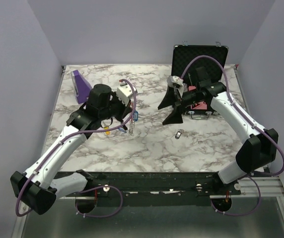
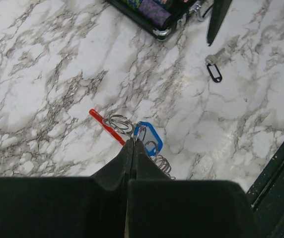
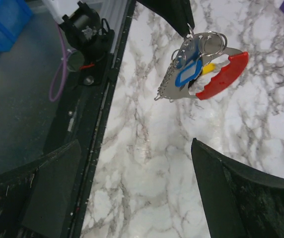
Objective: Put the keys on the keyring
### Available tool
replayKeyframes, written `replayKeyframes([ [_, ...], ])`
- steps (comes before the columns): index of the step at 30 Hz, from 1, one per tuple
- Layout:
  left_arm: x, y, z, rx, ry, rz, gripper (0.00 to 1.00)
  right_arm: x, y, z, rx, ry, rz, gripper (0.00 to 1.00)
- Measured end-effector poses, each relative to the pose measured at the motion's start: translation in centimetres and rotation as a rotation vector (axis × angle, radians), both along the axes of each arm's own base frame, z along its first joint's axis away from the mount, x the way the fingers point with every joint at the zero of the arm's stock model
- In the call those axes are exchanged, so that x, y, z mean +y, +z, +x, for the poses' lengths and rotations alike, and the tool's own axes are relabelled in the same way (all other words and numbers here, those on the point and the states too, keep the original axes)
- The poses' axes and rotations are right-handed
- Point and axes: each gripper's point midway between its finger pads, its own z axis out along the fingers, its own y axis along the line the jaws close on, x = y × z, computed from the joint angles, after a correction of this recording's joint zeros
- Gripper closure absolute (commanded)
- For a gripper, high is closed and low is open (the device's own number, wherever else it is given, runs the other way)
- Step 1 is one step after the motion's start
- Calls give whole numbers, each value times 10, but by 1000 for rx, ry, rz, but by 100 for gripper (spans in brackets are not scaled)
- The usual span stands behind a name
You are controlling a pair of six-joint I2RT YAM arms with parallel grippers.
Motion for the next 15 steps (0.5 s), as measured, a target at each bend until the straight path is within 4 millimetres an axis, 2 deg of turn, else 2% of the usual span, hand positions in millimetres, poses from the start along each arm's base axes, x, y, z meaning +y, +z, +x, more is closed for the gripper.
replayKeyframes([
  [3,-5,1,-20,-33,-81,-4,100,10,-8,-7,88,27,-4,0],
  [6,-13,-6,-34,-36,-147,-17,100,24,-20,-23,143,74,-24,0],
  [10,-27,-18,-55,-38,-248,-54,100,35,-22,-41,148,130,-26,1],
  [12,-31,-23,-64,-47,-290,-74,100,36,-20,-43,128,142,-17,4],
  [15,-36,-30,-76,-55,-341,-102,100,34,-18,-46,88,162,-1,15],
])
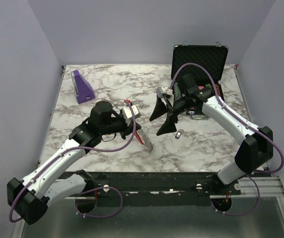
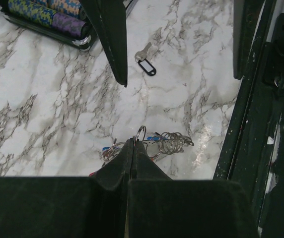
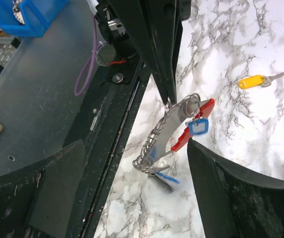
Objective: Put the keys on the keyring
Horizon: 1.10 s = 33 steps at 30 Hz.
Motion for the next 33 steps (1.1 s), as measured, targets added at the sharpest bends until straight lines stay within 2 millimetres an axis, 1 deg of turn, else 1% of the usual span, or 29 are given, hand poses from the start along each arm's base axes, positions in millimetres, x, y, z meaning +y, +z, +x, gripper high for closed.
replayKeyframes([
  [4,-7,-3,-5,3,-45,-31,100,0,-2,-3,-40,25,17,36],
  [7,-12,0,-4,5,-59,-57,100,5,-3,-11,-59,57,20,49],
  [9,-15,3,-4,8,-64,-73,100,10,-4,-16,-66,76,16,55],
  [11,-18,6,-4,16,-68,-90,100,13,-7,-18,-71,83,6,58],
  [13,-20,7,-4,27,-71,-105,100,15,-9,-18,-72,76,-11,58],
  [15,-21,8,-5,36,-69,-117,100,16,-10,-14,-77,57,-26,57],
  [21,-22,5,-5,61,-59,-127,100,14,-13,-9,-65,20,-69,49],
  [26,-22,4,-6,91,-46,-137,100,14,-6,-7,-83,14,-79,49],
  [28,-22,4,-7,99,-42,-139,100,13,-7,-6,-75,5,-92,50],
  [33,-23,5,-8,121,-36,-151,100,13,-12,3,-99,-36,-124,51],
])
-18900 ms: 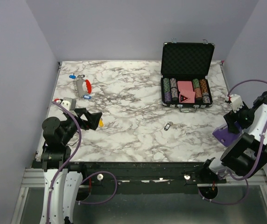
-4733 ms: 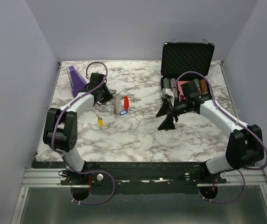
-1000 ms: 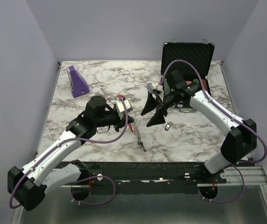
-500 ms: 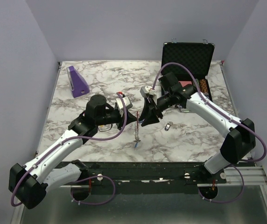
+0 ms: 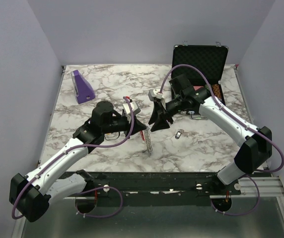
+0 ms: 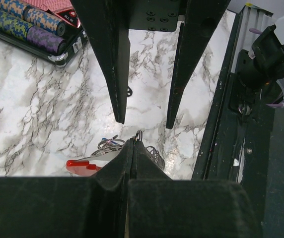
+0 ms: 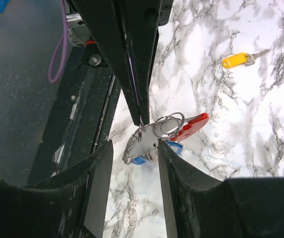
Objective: Put the keys on the keyring
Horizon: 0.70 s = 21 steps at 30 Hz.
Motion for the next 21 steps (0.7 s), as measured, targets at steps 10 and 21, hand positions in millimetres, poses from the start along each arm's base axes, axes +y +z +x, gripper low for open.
replayKeyframes([
  [10,-1,0,0,17,6,-9,100,0,-3,2,0,-11,-8,65],
  [21,-1,-3,0,32,14,-12,100,4,-11,0,40,-14,-12,71],
])
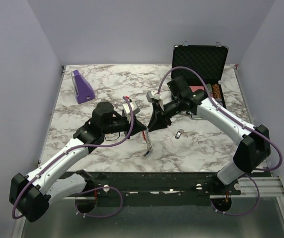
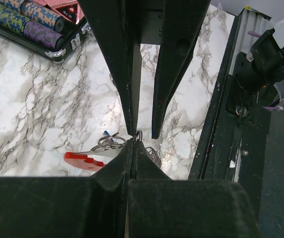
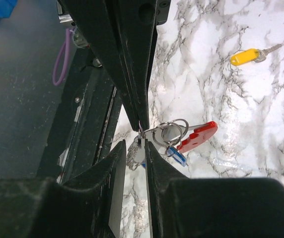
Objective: Put the keys on the keyring
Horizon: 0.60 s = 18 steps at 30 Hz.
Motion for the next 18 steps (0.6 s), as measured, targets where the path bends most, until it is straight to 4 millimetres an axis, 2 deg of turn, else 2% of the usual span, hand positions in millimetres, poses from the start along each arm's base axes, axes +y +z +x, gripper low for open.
replayKeyframes([
  [5,0,-2,-1,12,3,2,100,4,-3,-2,13,5,-4,72],
  [8,0,-3,-1,16,5,2,100,6,-3,-2,15,3,-2,80],
  [13,1,-2,-1,14,8,-1,100,8,-3,-1,13,0,3,82],
  [17,1,-2,0,14,11,-1,100,8,-3,0,14,-4,5,94],
  [18,1,-2,0,15,14,0,100,8,-4,1,14,-6,3,95],
])
